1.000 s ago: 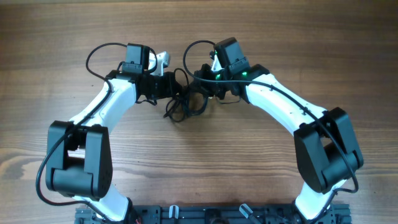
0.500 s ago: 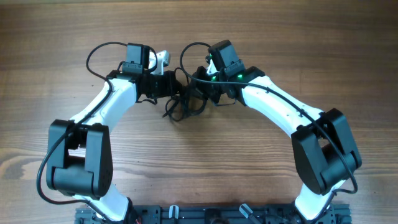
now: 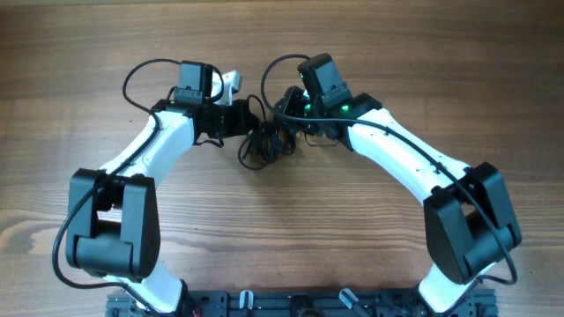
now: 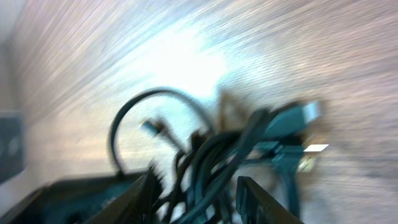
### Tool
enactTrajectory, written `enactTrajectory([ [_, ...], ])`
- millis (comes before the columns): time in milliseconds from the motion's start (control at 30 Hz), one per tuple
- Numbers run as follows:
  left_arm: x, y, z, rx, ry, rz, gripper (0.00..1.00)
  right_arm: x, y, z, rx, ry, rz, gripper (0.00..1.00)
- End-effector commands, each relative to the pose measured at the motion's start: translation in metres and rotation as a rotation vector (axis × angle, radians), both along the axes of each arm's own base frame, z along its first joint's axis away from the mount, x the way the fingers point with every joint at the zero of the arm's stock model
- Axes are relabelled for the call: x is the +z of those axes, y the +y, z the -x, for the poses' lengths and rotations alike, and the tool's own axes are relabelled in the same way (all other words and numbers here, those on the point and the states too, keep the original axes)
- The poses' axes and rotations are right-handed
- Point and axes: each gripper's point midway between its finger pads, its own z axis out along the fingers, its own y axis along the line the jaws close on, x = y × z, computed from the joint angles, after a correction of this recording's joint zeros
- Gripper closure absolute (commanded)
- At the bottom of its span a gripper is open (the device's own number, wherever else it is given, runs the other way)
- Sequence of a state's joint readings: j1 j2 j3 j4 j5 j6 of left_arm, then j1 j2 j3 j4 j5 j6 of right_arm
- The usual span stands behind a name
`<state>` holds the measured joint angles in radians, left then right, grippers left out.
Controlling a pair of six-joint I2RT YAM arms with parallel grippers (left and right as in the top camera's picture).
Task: Untangle cables
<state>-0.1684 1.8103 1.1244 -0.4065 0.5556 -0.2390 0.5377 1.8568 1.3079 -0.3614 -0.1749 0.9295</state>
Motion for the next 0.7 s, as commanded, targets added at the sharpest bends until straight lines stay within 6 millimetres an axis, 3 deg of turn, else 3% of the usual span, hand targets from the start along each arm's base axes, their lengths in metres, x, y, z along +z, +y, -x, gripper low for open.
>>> enactTrajectory([
  [0,-0.007,0.001,0.0,0.006,0.017,-0.007,0.96,-0.001,-0.039,-0.023,-0.187,-0.066,0.136,0.52],
  [167,-0.007,0.001,-0.001,0.006,0.017,-0.007,0.96,-0.009,-0.043,-0.027,-0.184,-0.04,0.114,0.54],
  [467,-0.007,0.001,-0.001,0.006,0.015,-0.007,0.96,-0.033,-0.016,-0.016,-0.164,0.116,-0.049,0.54],
  [667,-0.007,0.001,-0.001,0.006,0.015,-0.007,0.96,-0.057,-0.011,-0.017,-0.191,0.17,-0.072,0.56],
])
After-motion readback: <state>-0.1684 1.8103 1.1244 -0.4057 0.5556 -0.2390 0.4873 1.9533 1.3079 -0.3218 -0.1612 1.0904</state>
